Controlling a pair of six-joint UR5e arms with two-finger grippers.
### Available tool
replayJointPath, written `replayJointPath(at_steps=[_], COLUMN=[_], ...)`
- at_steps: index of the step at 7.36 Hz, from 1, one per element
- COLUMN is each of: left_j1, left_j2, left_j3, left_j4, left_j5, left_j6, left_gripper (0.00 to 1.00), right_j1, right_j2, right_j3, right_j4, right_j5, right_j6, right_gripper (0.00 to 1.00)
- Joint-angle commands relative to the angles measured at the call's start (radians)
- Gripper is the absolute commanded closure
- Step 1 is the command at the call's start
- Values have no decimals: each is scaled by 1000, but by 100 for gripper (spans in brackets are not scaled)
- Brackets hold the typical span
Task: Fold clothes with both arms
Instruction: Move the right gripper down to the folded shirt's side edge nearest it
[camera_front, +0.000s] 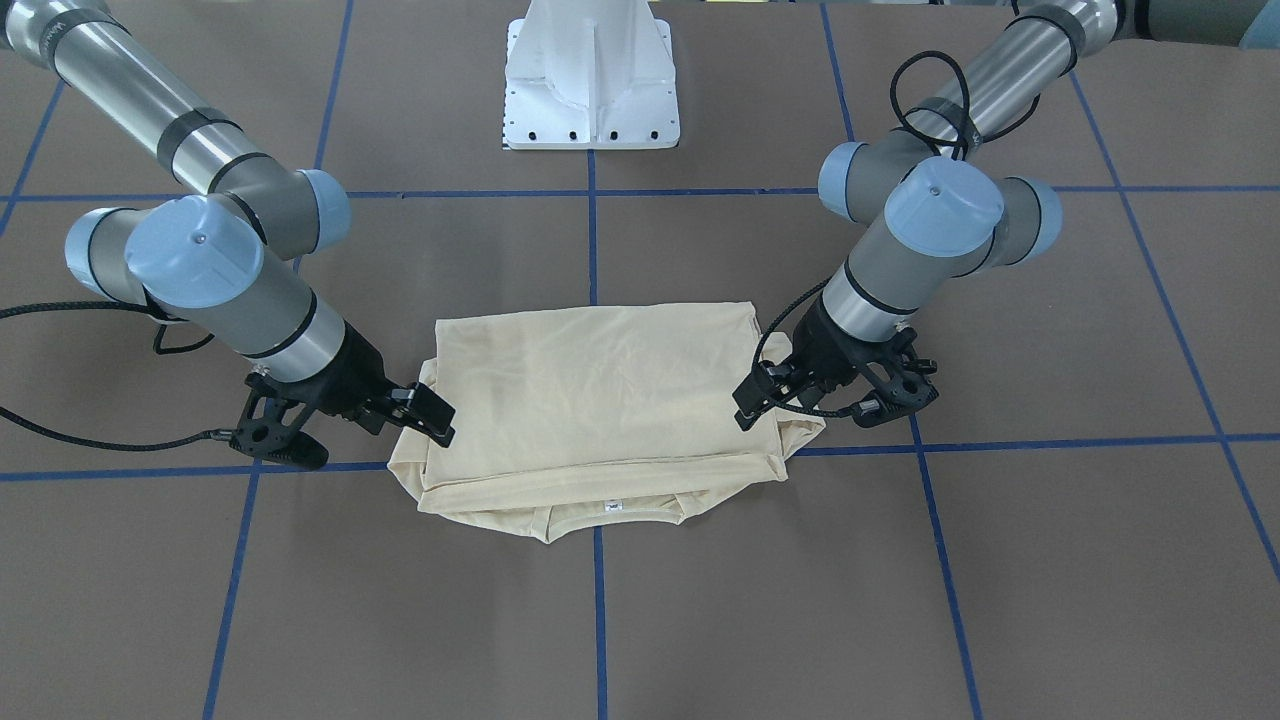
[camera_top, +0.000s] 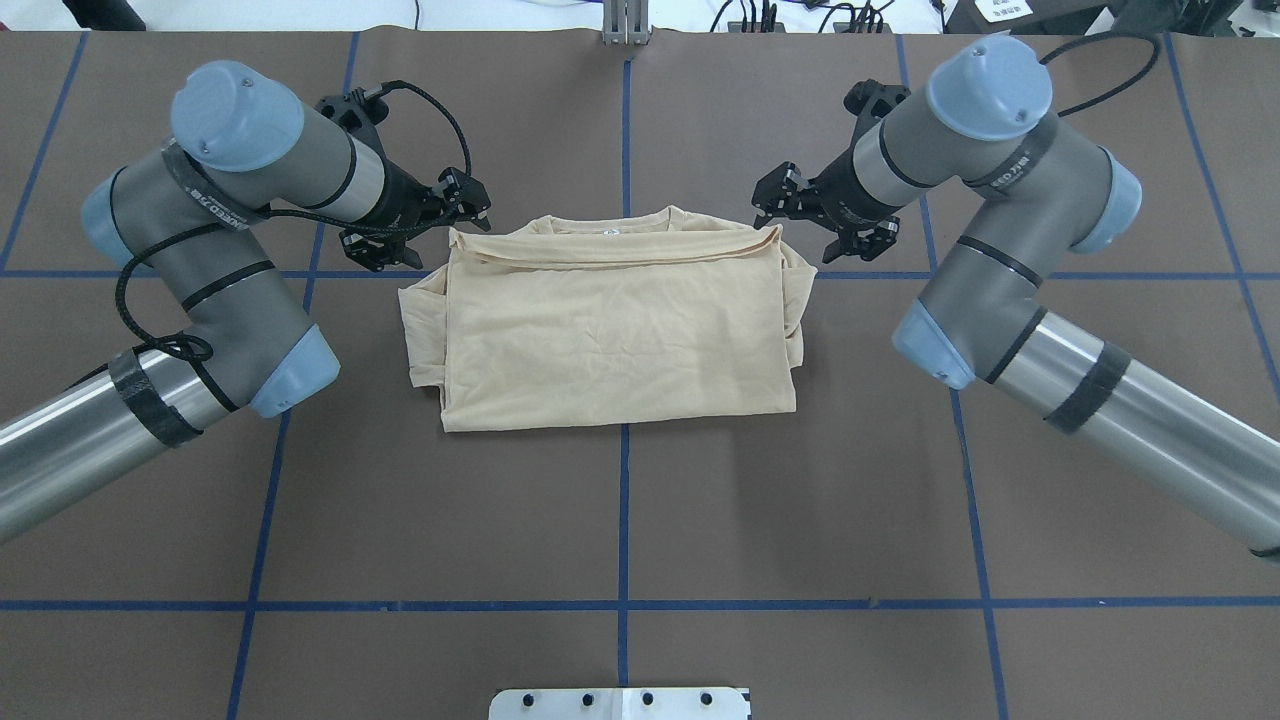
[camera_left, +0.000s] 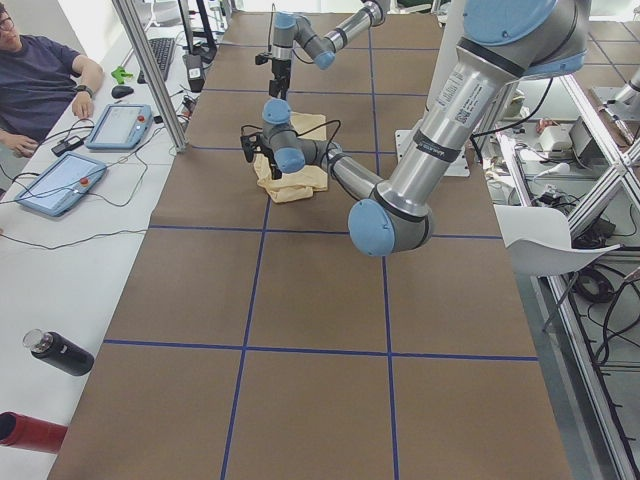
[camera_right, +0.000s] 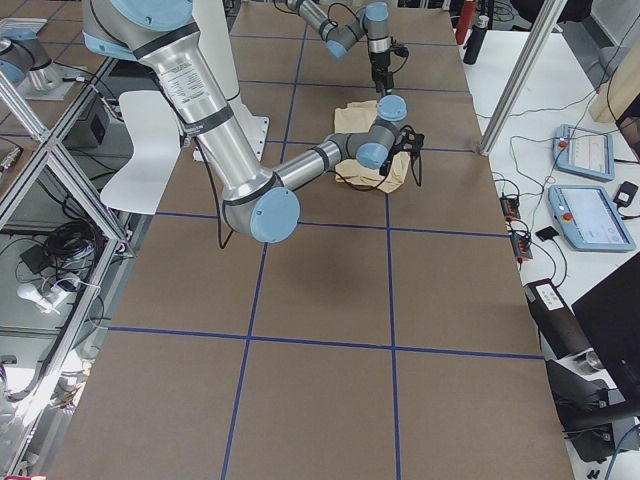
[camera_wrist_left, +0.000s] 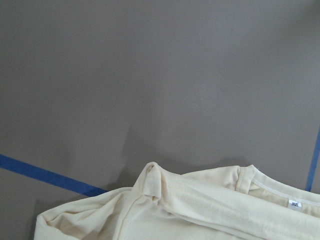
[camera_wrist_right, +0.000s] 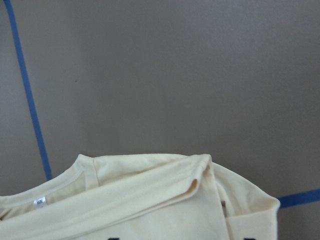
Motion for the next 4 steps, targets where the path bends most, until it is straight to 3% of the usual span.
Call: replayJointPath(at_steps=[1, 3, 4], left_j1=[0, 1, 1], left_j2=[30, 30, 29], left_j3=[-57, -60, -62], left_j4=[1, 1, 1], left_j5=[-7, -3, 0], left_j6=[-2, -4, -4], left_gripper=[0, 0, 0], right_j1=[-73, -262, -307], right_j2=[-170, -189, -191], right_j3=[206, 227, 221], right_j4=[-5, -5, -16], right_j5=[-76, -220, -247], right_j6=[8, 135, 151], right_gripper=[0, 0, 0])
